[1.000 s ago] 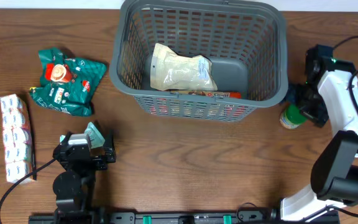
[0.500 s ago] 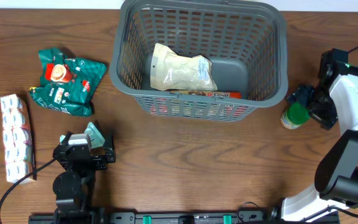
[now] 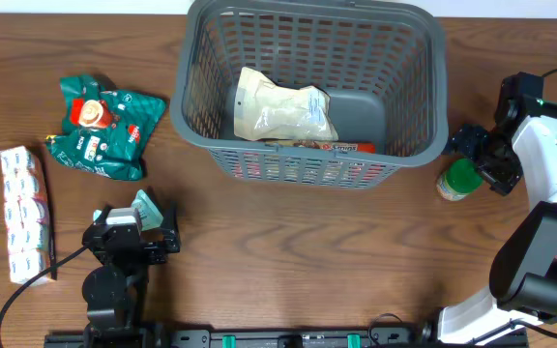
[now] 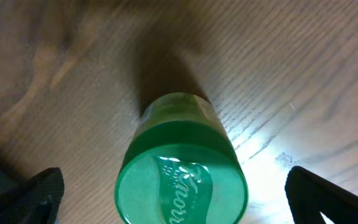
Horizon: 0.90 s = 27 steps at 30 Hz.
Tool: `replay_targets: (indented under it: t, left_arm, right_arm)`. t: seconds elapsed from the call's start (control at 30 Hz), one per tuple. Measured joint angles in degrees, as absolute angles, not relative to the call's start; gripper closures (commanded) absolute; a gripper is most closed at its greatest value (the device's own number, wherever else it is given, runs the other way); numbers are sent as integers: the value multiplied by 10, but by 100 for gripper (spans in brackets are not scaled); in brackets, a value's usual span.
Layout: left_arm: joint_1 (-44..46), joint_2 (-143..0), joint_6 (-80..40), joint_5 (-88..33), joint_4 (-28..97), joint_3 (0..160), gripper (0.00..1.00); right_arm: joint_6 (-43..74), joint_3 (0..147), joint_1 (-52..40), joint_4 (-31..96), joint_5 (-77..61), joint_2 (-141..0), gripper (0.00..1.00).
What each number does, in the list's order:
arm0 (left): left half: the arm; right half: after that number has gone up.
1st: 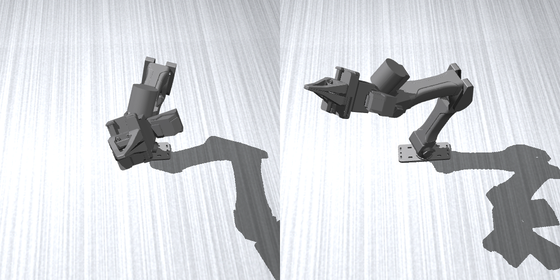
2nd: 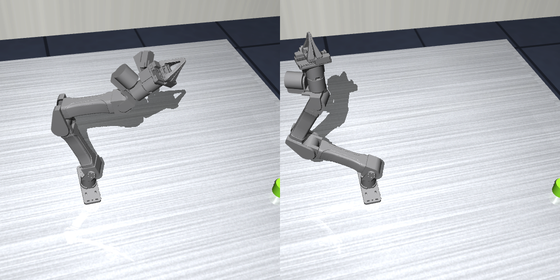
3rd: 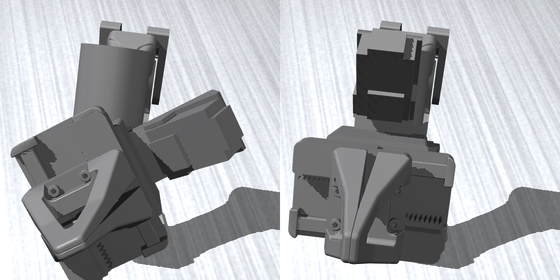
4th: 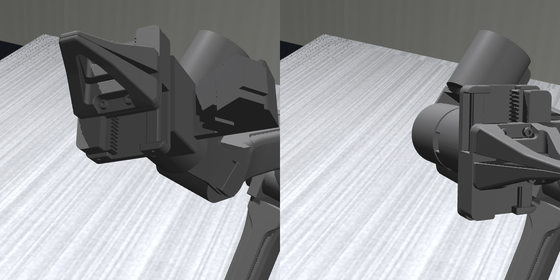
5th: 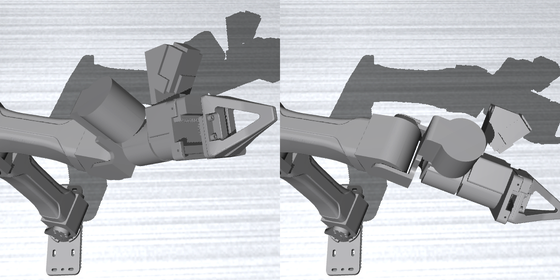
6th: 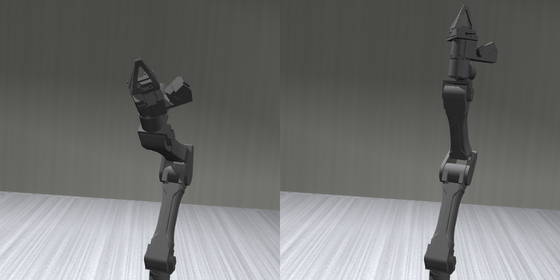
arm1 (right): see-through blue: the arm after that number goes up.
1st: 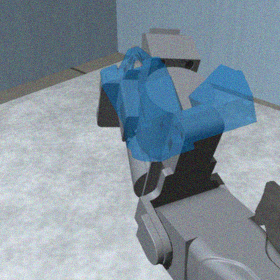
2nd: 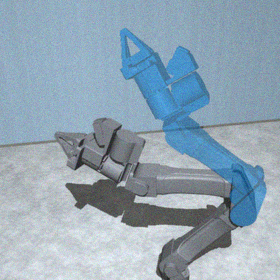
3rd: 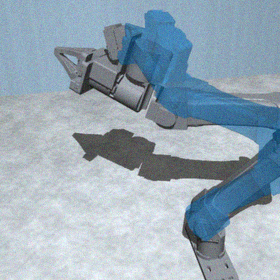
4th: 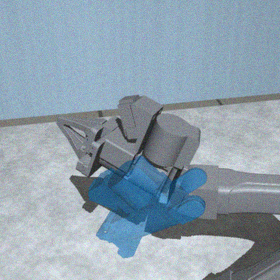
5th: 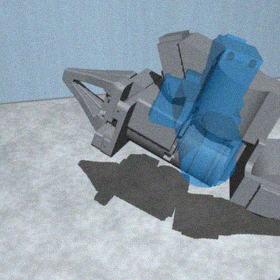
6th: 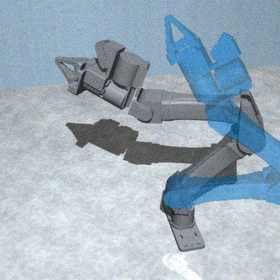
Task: Pack container
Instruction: 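Move the right gripper down to the green-lidded jar, then close the right gripper on the green-lidded jar and lift it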
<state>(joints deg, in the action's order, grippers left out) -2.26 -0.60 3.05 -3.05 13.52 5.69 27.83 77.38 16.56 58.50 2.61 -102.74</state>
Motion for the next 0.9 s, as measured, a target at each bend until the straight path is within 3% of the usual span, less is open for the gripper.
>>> replay_targets:
  t: [0.9]
  left_arm:
    - [-23,-6,30,-30,135,57,1]
  right_arm:
    - [278,688,166,523,23,-1027,1]
